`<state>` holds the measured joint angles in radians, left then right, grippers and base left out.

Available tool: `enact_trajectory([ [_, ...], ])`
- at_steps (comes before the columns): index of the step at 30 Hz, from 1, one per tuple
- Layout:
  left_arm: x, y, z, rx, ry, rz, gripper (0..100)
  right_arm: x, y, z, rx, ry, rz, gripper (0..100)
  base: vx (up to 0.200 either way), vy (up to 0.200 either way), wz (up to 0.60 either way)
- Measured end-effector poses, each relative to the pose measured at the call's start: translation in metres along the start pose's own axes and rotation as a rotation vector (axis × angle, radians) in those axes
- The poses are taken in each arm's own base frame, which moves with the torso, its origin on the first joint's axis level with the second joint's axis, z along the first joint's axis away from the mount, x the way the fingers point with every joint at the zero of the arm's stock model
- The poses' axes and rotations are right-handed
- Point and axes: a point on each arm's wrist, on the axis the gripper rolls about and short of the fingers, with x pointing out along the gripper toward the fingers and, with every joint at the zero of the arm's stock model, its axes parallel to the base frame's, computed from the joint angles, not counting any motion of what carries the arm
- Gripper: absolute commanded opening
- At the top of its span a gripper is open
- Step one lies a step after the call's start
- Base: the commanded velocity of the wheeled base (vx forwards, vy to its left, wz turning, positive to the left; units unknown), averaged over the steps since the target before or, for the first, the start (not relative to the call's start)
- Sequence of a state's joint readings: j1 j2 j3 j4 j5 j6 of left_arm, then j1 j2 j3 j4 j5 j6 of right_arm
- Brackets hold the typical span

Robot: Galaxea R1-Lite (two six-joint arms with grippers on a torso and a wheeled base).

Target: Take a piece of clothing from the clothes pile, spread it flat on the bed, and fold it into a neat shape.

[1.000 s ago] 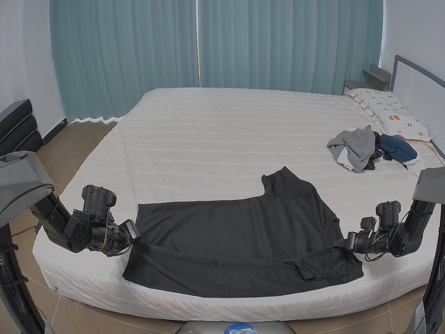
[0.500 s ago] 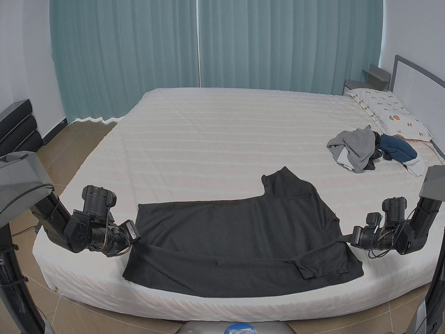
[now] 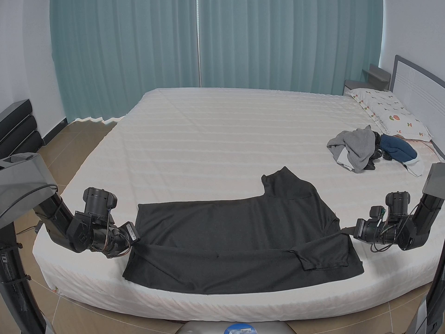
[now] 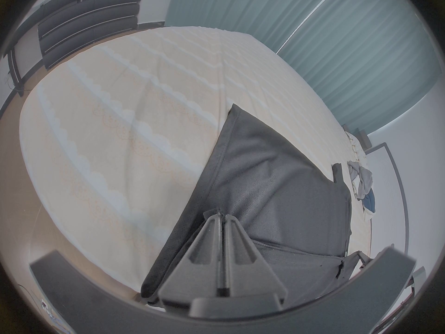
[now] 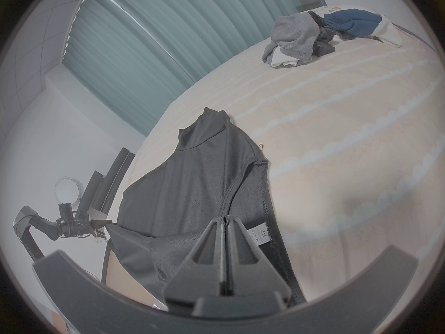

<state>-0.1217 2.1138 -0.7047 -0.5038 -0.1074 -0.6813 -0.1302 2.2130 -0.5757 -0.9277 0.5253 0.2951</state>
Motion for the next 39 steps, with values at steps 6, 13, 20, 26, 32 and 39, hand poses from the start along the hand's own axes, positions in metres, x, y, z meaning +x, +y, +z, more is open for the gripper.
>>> enact_trajectory([
  [6,0.004,0.0,0.001,-0.003,0.003,0.0,0,0.003,-0.001,-0.002,0.001,0.008,0.0,0,0.0,0.0,0.0],
  [13,0.005,-0.002,0.005,-0.064,-0.007,-0.011,100,0.007,-0.004,-0.005,0.009,0.021,-0.002,100,0.0,0.0,0.0],
  [20,0.006,-0.002,0.012,-0.093,-0.024,-0.022,100,0.002,-0.001,-0.005,0.056,0.017,-0.003,100,0.0,0.0,0.0],
  [26,-0.003,-0.001,0.016,-0.102,-0.041,-0.027,100,-0.019,0.01,-0.005,0.155,0.0,0.006,100,0.0,0.0,0.0],
  [32,-0.021,0.004,0.007,-0.126,-0.037,-0.023,100,-0.047,0.024,-0.02,0.227,0.021,0.019,100,-0.167,0.0,0.0],
  [39,-0.029,0.008,-0.001,-0.14,0.022,-0.068,100,-0.059,0.03,-0.027,0.255,0.046,0.065,100,-0.029,0.0,0.0],
])
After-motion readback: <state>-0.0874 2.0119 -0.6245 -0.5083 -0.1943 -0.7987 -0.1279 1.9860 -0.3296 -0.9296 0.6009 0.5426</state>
